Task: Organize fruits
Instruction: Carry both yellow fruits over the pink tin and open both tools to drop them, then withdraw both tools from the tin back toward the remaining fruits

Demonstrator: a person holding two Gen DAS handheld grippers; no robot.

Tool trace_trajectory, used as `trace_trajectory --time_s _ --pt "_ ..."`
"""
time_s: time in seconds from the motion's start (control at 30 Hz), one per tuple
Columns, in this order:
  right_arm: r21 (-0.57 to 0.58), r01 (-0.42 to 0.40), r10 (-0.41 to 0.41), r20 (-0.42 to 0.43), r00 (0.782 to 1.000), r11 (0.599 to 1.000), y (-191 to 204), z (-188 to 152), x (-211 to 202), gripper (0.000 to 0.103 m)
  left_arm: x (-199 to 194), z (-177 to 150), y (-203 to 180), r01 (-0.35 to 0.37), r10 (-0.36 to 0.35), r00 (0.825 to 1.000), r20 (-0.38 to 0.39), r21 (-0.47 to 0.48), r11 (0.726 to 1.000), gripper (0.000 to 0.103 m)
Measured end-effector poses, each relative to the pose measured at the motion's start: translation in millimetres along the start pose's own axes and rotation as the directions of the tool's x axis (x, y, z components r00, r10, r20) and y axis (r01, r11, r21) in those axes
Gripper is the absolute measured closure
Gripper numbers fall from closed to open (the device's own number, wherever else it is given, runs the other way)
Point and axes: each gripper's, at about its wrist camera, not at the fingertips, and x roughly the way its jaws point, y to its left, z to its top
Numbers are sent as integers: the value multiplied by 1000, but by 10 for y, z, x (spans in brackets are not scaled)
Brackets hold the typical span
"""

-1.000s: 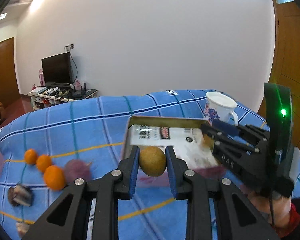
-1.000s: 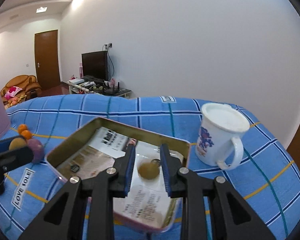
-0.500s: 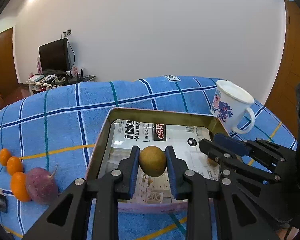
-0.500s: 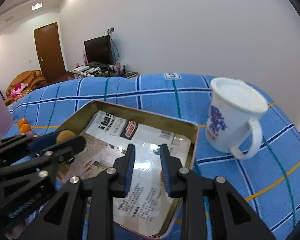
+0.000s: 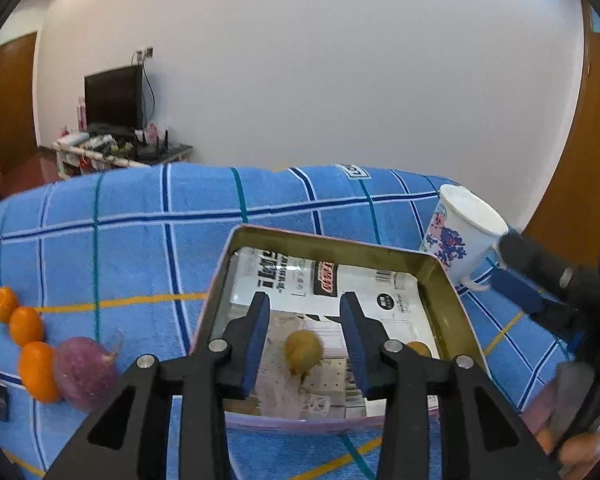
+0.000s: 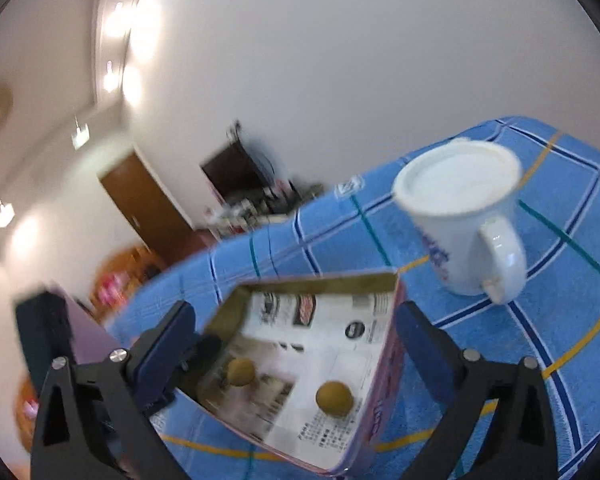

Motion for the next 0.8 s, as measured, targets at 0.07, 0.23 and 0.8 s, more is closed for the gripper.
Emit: trace_trajectory --time_s 0.07,0.23,0.8 --pt "44 10 -12 49 999 999 -86 35 -99 0 -82 18 2 -1 1 1000 24 -3 1000 51" --pt "43 65 -68 76 995 997 -81 65 -134 0 -420 75 136 -91 97 984 148 -46 995 26" --pt "-238 339 -277 259 925 910 402 -158 -160 0 -642 -458 303 -434 431 883 183 -26 900 26"
